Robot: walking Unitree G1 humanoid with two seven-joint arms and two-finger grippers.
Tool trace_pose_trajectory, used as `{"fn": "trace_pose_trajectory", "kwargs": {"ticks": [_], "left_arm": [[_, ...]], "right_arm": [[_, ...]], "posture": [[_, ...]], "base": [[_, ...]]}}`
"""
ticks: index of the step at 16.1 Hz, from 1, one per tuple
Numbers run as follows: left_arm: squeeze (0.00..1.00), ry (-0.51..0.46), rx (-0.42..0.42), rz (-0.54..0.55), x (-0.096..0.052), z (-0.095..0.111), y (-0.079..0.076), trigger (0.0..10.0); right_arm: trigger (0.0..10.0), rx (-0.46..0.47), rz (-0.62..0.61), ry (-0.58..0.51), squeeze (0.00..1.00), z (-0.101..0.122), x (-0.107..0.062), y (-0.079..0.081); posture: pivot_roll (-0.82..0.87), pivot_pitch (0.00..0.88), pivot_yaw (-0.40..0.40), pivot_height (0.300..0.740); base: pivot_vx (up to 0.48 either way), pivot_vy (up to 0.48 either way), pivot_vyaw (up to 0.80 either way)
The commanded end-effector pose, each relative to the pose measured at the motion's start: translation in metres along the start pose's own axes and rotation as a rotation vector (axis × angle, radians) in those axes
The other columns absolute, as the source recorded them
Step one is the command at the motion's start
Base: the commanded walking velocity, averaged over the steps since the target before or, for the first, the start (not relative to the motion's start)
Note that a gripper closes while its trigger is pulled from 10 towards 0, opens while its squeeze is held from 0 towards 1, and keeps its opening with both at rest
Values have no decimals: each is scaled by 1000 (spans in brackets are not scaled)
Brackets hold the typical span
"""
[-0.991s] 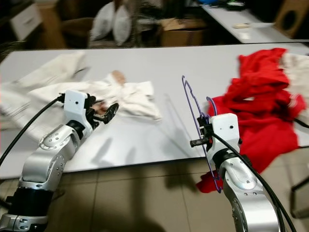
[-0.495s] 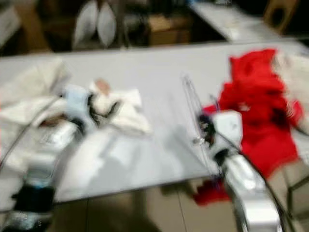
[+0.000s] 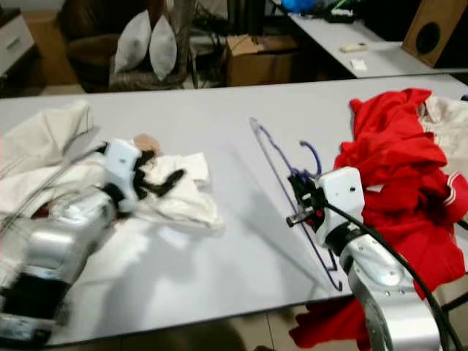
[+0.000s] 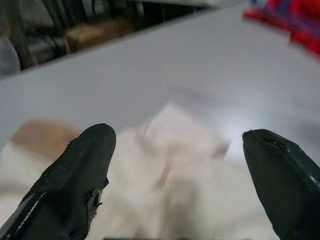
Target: Hang hanger
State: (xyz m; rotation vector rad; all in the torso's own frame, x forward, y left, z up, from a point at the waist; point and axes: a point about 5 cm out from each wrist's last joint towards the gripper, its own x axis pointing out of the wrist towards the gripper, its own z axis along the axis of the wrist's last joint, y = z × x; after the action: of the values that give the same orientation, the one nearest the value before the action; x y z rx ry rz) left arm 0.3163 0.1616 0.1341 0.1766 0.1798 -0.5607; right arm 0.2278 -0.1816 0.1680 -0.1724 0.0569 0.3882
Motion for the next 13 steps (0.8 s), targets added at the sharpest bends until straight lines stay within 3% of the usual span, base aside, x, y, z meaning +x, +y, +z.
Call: {"fn": "trace_pose_trajectory", "kwargs": {"ticks": [1,2,4,5,7,11,13], "left_arm": [[1000,54,48,-63,5,-2,-3,10000],[1000,66,61,-70,6,-2,-3,10000],[1000,126,68,-203,11,-10,-12,10000],[0,138,73,-237,13,-14,-16,10000],[0,170,99,-236,18,-26,-16,10000],[0,226,184,-117,30,-43,-8,10000],[0,240,218,-156,32,-51,-14,9922]], "right_arm": [[10000,-9,18,8,0,3,-6,-5],[10000,-13,20,14,0,3,-7,-7],[10000,-36,63,55,0,2,-16,-10],[10000,-34,77,73,0,2,-21,-11],[10000,-35,90,110,0,-3,-28,-12],[10000,-45,59,134,0,-4,-40,-15],[10000,-32,70,148,0,-5,-44,-12]], "posture": [[-10,0,44,740],[-10,0,44,740],[-58,0,85,740],[-59,0,84,740],[-73,0,93,740],[-98,0,89,740],[-96,0,77,740]], "base": [[0,0,0],[0,0,0],[0,0,0],[0,0,0],[0,0,0],[0,0,0],[0,0,0]]}}
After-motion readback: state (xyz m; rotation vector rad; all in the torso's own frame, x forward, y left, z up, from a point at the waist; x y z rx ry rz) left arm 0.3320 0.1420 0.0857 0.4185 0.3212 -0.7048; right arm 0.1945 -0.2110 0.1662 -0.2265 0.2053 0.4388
